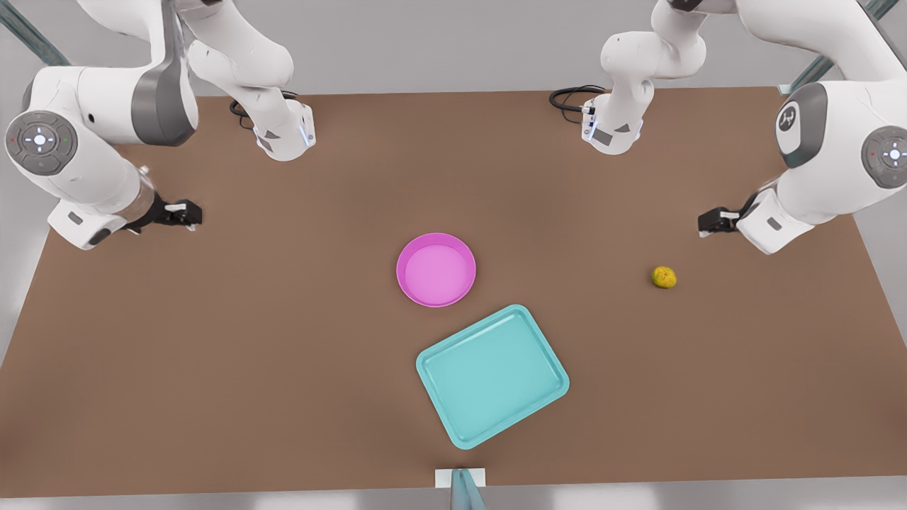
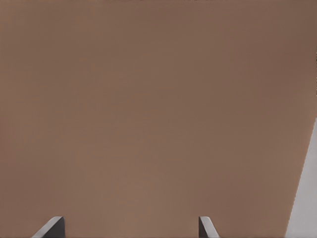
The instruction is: Place the orange on the plate with the left arm and the plate on the tray with the right arm
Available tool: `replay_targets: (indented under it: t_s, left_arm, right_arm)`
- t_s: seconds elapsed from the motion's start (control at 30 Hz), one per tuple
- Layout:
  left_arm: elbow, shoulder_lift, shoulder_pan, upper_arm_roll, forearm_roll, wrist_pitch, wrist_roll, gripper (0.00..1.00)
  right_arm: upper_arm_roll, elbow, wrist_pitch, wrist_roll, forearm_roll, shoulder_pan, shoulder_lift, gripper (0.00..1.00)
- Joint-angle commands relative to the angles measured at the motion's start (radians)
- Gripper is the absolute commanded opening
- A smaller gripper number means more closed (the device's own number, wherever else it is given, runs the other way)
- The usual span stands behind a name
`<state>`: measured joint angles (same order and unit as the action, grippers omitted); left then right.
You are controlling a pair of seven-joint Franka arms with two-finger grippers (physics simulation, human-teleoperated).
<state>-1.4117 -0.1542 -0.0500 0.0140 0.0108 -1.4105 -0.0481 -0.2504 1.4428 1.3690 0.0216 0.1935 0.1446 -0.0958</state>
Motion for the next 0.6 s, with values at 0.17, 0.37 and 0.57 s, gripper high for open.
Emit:
replay_targets:
  t_s: [0.17,0.37,0.57]
  left_arm:
    - [-0.053,-0.221,0.018,0.011,0.006,0.019,0.03,1.0]
    - [-0.596,-0.191,0.047,0.043,0.001,-0.786,-0.055,1.0]
    - [-0.65,-0.228,0.065,0.058,0.0,-0.904,-0.156,1.0]
  right_arm:
    - [-0.004,-0.001,0.073,0.001,-0.019,0.003,-0.009,1.0]
    - [0.0,-0.084,0.002,0.0,-0.02,0.036,-0.055,1.0]
    - [0.0,-0.085,0.004,0.0,-0.017,0.038,-0.056,1.0]
